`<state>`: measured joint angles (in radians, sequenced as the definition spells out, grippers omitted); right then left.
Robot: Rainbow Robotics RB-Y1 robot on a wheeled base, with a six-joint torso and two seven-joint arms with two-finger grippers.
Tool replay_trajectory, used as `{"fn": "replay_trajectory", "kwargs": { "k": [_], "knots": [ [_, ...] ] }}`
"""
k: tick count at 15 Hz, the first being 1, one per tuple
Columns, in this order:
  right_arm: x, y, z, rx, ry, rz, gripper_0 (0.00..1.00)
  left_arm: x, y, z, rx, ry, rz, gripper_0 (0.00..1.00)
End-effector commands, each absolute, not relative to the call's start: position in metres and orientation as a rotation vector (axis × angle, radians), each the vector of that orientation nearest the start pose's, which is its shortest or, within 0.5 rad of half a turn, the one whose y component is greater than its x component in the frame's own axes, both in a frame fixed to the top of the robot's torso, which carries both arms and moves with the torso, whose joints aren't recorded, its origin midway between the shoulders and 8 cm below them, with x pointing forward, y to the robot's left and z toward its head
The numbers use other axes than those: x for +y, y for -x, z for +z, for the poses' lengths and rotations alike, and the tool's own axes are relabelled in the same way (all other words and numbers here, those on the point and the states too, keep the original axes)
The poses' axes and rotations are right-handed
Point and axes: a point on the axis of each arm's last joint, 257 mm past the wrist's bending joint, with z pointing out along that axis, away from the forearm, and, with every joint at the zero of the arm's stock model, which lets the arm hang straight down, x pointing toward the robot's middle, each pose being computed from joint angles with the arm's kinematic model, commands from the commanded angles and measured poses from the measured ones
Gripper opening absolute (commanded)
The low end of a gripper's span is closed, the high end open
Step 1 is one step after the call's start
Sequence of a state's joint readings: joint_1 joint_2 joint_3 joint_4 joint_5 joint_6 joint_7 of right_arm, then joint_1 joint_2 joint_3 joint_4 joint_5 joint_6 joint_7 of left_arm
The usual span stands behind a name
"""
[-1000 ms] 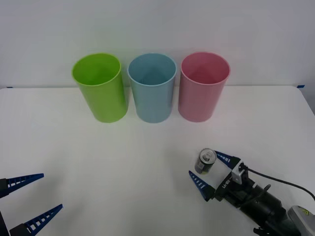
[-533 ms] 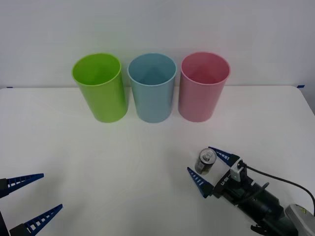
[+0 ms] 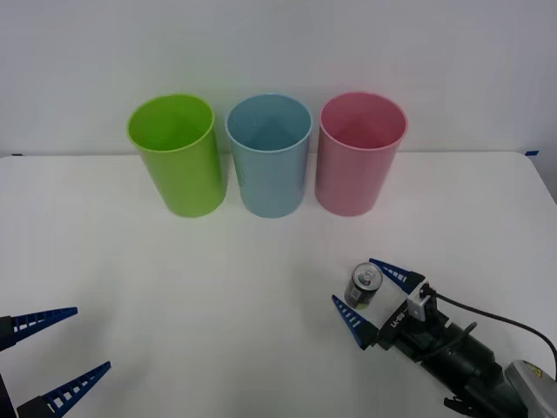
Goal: Put cans in the blue bin and PET bottles in the pink bin and trash in the green bin.
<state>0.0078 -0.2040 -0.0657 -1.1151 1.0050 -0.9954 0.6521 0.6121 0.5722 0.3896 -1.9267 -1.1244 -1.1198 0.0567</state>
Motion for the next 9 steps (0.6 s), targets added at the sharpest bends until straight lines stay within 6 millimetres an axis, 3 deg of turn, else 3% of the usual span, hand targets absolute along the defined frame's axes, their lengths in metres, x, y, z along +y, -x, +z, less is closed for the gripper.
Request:
{"fn": "replay_trajectory", "kwargs": {
  "k": [1, 9],
  "knots": [
    [-0.1468, -0.4324, -0.3207, 1.431, 0.650, 0.505, 1.00, 0.2888, -0.2773, -0.2246, 1.732, -0.759, -0.539, 1.00],
    [-0.1522, -0.4355, -0.3222, 1.441, 0.641, 0.486, 1.00, 0.2888, -0.2773, -0.2246, 1.732, -0.759, -0.539, 1.00]
  ]
}}
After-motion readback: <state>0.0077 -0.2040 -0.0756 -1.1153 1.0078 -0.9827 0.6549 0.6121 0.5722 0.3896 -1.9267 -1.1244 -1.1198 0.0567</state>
